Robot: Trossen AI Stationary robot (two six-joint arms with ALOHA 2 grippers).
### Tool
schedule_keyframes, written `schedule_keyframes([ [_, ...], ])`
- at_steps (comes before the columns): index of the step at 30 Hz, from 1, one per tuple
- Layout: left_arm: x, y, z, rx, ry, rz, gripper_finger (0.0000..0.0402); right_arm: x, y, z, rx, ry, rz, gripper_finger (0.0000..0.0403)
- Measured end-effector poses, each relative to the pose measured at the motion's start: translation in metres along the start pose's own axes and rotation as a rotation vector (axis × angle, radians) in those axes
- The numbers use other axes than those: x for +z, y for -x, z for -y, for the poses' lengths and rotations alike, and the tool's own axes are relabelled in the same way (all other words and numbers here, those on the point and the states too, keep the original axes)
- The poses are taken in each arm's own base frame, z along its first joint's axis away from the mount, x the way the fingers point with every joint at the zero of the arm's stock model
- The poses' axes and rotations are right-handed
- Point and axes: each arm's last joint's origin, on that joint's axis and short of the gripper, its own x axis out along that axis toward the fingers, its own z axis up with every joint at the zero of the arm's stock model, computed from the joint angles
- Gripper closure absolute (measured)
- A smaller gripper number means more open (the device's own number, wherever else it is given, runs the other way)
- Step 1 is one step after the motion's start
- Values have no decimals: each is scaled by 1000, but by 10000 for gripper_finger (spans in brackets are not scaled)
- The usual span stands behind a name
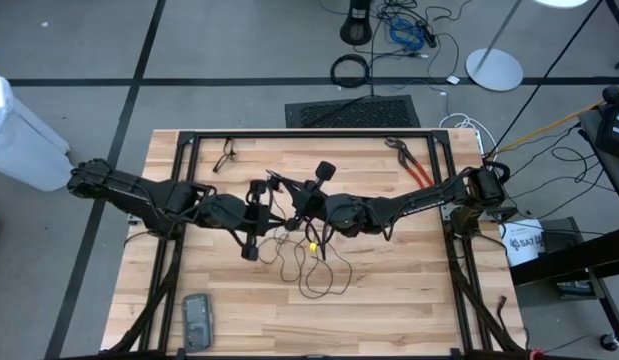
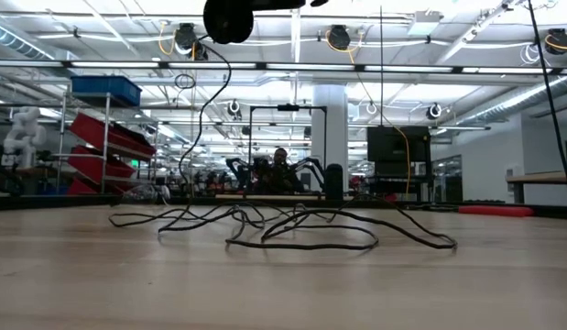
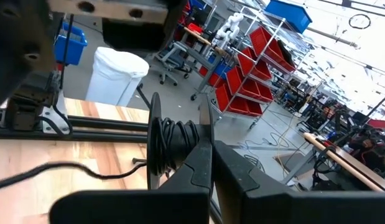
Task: Coil cords
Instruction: Coil the black wire onto the spool
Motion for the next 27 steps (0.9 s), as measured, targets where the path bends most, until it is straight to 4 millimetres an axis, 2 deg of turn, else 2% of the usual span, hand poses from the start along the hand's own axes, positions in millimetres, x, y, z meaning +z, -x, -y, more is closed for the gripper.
schedule_keyframes([
  [14, 4, -1, -3, -8, -41, 46, 389, 1, 0, 0, 7, -2, 6, 403],
  [20, 2, 1, 7, -43, -15, 14, 384, 1, 1, 0, 10, 29, 5, 403],
  [23, 1, 4, 15, -76, 4, 2, 357, 5, 5, 5, 4, 28, 4, 403],
  [27, 0, 7, 25, -101, 29, -22, 290, 14, 14, 13, 5, 11, 4, 403],
])
